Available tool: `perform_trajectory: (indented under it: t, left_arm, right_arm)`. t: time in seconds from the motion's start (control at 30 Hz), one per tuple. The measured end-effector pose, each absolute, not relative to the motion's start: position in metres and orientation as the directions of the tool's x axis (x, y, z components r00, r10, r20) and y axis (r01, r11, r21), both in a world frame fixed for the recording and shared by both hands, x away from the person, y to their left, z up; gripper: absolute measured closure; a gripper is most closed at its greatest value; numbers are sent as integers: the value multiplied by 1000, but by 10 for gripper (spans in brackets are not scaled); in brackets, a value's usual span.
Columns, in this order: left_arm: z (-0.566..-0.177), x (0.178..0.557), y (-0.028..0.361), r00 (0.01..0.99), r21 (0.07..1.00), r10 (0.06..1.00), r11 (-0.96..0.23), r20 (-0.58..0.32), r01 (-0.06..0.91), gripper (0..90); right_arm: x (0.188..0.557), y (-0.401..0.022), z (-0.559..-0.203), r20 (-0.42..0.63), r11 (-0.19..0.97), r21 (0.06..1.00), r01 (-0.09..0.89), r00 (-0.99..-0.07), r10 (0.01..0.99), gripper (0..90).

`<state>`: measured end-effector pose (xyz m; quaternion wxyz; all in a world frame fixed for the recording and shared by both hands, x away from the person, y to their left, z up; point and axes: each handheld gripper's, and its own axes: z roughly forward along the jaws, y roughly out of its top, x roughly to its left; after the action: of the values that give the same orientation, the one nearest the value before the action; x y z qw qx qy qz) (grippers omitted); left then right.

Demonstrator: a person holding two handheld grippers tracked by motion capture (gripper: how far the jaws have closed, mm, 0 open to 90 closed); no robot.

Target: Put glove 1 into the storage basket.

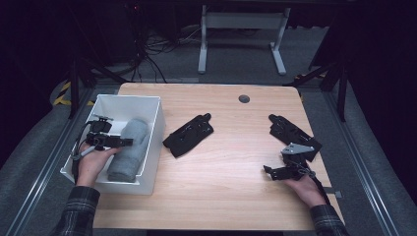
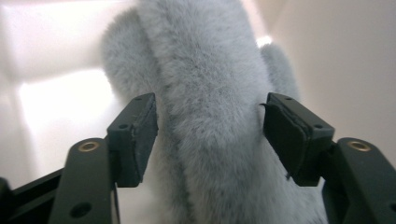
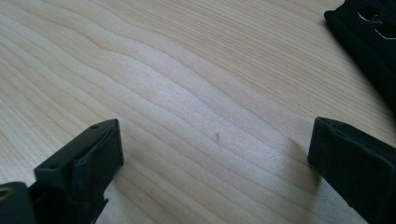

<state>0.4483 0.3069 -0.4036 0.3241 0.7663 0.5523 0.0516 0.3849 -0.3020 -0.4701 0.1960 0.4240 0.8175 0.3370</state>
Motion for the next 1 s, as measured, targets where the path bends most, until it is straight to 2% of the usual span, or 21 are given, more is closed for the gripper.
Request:
perform_trajectory:
  t: [0.3,0.6,1.0]
  left_arm:
    - [-365,440,299,438,630,860,-191,-262,753,310]
    - [-327,429,268,537,696,813,-252,-224,672,278]
    - [-304,421,216,642,741,742,-319,-193,591,242]
  right_arm:
    - [385,-302,-470,-35,414,717,561,-564,825,35]
    - [385,-302,-470,-35,414,717,561,-564,825,35]
    - [385,-302,-470,-35,414,717,562,-563,826,32]
